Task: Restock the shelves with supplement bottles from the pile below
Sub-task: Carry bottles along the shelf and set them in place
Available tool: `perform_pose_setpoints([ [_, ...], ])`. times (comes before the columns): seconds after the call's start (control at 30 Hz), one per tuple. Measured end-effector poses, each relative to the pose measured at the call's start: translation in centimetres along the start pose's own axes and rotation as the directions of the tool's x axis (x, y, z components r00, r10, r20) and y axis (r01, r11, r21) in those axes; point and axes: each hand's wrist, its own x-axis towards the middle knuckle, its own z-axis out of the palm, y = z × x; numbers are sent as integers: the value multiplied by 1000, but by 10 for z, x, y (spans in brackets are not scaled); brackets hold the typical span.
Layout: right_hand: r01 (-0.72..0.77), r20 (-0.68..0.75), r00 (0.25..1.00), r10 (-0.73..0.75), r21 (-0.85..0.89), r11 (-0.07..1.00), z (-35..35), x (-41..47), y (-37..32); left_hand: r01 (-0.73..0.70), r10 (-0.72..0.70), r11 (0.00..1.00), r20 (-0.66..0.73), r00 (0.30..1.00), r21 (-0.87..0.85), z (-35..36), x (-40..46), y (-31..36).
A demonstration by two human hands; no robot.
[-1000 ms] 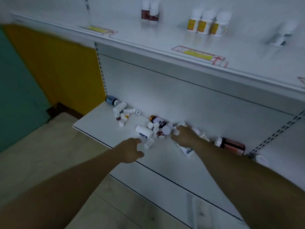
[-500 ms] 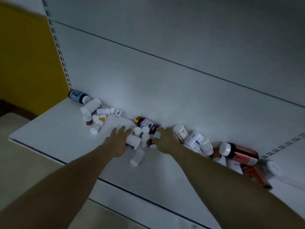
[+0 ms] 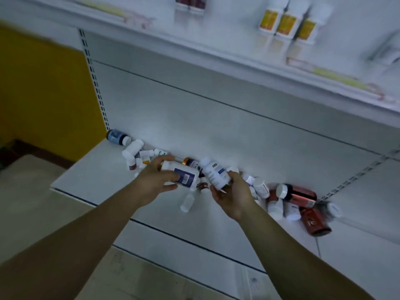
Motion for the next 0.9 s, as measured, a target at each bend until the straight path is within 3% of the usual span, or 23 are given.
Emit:
perform_pose_setpoints([
  [0.17, 8, 120, 992, -22, 117, 993, 4, -77, 13, -18, 29, 995, 122, 992, -94, 7, -67, 32],
  [0.37, 174, 408, 898, -163, 11, 985, -5, -171, 14, -21, 106, 965, 312, 944, -263, 40, -149, 58],
  [0.5, 311, 365, 882, -297, 22, 950, -24, -216, 4, 53, 47, 957, 332, 942, -285, 71, -189, 70],
  [0.6, 415, 322, 856, -406, 42, 909, -43, -250, -8, 186, -43, 942, 451, 892, -278, 107, -216, 80],
  [0.73, 495, 271, 819, -506, 114, 861, -70, -297, -32, 241, -47, 920, 523, 851, -310, 161, -241, 78],
  [0.9, 670, 73, 740, -668, -166, 724, -129, -346, -64, 279, -56, 929, 650, 758, -245, 240, -265, 66],
])
